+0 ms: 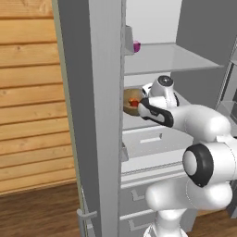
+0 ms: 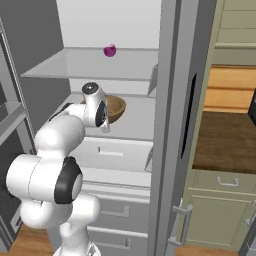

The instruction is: Pick the chicken drumstick and bell pepper from their plates and place them in the bowl. Then put the bowl in the fridge.

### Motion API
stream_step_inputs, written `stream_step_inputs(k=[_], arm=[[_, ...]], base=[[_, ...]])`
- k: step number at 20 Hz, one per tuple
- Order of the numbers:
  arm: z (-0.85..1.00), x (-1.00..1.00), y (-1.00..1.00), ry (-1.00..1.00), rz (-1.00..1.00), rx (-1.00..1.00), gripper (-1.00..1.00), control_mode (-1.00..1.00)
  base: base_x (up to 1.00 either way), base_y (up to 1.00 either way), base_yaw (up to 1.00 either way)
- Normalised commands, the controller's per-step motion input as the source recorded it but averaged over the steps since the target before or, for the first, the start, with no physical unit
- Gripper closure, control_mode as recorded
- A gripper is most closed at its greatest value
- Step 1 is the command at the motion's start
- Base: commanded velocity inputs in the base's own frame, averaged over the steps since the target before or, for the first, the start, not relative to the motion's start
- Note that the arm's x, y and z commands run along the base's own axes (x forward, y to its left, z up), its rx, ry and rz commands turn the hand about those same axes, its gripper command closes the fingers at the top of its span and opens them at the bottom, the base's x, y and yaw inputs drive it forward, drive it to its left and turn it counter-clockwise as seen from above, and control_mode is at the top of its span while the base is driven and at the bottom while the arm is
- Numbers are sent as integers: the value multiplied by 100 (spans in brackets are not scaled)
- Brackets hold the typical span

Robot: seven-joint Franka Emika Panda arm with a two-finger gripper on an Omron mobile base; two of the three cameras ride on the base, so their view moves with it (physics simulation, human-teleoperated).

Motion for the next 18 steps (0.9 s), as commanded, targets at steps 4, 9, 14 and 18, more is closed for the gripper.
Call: stream_step_inputs(k=[4,9,14,18], arm=[[3,-11,5,-12,0,1,-100,-100],[29,-77,2,-9,0,3,-100,-100],[10,-100,0,-1,-4,1,-100,-100],[41,-100,0,2,-11,3,-100,-100]], base=[[0,0,0],[0,0,0],[0,0,0],[0,0,0]])
